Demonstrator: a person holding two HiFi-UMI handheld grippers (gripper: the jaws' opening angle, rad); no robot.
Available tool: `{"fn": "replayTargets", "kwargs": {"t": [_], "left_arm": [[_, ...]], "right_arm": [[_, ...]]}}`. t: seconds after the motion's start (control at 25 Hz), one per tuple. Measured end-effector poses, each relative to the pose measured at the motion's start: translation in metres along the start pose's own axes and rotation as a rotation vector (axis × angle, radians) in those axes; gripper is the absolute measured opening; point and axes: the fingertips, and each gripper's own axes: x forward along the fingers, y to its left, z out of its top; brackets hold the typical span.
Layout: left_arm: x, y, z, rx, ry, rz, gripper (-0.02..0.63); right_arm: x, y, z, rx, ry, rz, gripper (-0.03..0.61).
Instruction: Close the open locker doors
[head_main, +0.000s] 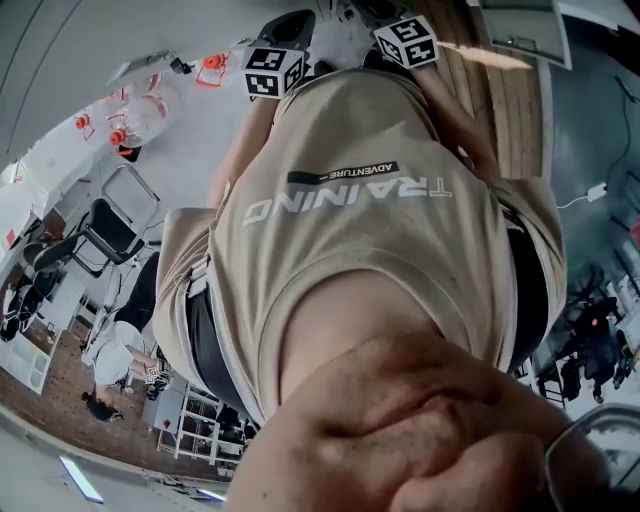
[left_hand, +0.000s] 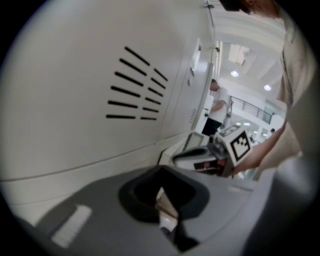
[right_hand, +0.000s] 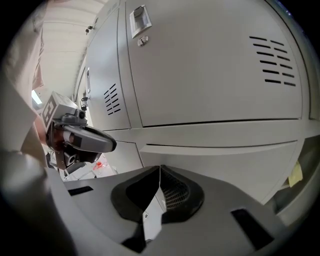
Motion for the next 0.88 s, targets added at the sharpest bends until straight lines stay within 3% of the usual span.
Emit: {"fn": "replayTargets", "kwargs": {"t": [0.12,0.88], "left_arm": [[0.0,0.005,0.0,0.029,0.001,-0.005,0.0],[-0.002,-0.002,-0.015,0.021,-0.002,-0.135,0.0]], "right_arm": [[0.007,-0.005,0.003,-0.001,0.004,-0.006,0.015],[0.011,-0.005,0.01,0.004,0.035,-0.119,0.015]]}}
